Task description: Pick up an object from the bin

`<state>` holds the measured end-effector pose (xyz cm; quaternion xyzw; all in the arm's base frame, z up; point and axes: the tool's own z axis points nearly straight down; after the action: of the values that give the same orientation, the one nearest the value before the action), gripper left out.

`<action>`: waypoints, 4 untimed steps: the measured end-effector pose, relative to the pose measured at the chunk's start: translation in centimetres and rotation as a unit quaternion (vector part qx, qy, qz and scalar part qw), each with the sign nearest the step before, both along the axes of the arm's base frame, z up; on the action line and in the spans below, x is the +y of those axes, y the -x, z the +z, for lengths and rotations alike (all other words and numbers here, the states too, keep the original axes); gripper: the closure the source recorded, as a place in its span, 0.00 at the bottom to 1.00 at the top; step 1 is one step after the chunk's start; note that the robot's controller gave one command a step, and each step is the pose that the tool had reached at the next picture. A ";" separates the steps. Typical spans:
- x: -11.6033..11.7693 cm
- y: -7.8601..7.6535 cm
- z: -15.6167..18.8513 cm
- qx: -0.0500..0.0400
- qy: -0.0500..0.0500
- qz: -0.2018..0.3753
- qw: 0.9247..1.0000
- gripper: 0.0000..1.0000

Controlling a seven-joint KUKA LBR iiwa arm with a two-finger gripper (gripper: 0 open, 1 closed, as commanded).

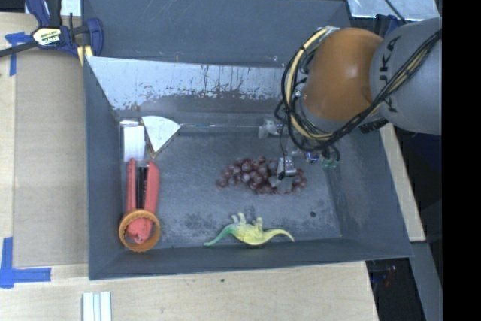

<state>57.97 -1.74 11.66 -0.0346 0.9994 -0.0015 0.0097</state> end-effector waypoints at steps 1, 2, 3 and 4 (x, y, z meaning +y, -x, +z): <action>1.3 -1.0 -2.4 0.000 0.000 -0.064 0.998 0.00; 2.6 -1.5 -3.4 0.001 0.001 -0.023 1.000 0.00; 3.2 -2.5 -4.0 0.000 -0.001 -0.068 0.998 0.00; 3.1 -2.9 -4.5 -0.002 -0.001 -0.073 0.997 0.00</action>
Offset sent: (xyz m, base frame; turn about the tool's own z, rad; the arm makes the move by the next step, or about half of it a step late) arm 0.0161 0.0382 -0.0423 0.1491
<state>60.87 1.33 7.13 0.0388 0.9992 -0.0008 0.0118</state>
